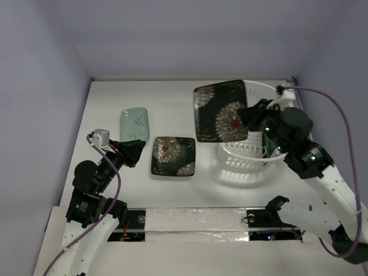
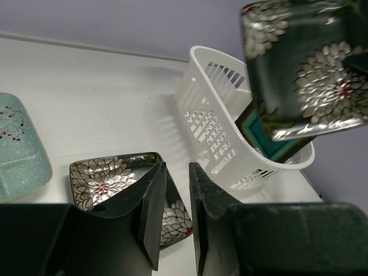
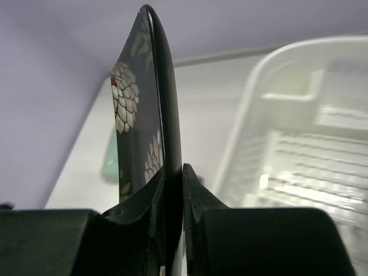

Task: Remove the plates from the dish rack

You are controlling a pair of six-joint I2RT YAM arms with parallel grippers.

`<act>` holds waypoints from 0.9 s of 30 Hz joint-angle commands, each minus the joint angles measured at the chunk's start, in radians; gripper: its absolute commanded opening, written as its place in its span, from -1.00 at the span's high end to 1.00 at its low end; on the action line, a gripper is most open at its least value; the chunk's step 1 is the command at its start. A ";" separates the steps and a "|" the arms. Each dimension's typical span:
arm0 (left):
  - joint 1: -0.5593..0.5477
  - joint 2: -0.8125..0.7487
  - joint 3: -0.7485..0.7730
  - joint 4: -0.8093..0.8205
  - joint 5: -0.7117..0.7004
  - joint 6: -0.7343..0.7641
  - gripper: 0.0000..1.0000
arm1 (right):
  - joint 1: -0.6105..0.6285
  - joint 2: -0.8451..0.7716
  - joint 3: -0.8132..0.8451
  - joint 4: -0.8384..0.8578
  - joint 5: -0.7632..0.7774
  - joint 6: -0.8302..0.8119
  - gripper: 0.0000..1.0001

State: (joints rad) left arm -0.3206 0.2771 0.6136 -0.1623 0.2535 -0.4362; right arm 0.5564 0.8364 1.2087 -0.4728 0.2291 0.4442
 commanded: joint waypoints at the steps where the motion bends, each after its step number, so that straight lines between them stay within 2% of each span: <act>1: 0.009 0.014 -0.008 0.041 -0.008 -0.003 0.61 | 0.150 0.064 -0.023 0.404 -0.078 0.146 1.00; 8: 0.028 -0.003 0.000 0.023 -0.057 -0.007 0.56 | 0.328 0.266 -0.100 0.632 0.064 0.258 1.00; 11: 0.037 -0.027 0.000 0.018 -0.082 -0.010 0.51 | 0.388 0.332 -0.110 0.677 0.137 0.303 1.00; 18: 0.037 -0.044 -0.002 0.017 -0.092 -0.015 0.23 | 0.433 0.483 -0.178 0.772 0.223 0.454 1.00; 27: 0.037 -0.046 -0.005 0.023 -0.072 -0.015 0.11 | 0.465 0.546 -0.293 0.838 0.345 0.631 1.00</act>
State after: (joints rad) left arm -0.2878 0.2375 0.6136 -0.1768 0.1745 -0.4477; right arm 1.0004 1.4021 0.9043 0.1017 0.4824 0.9352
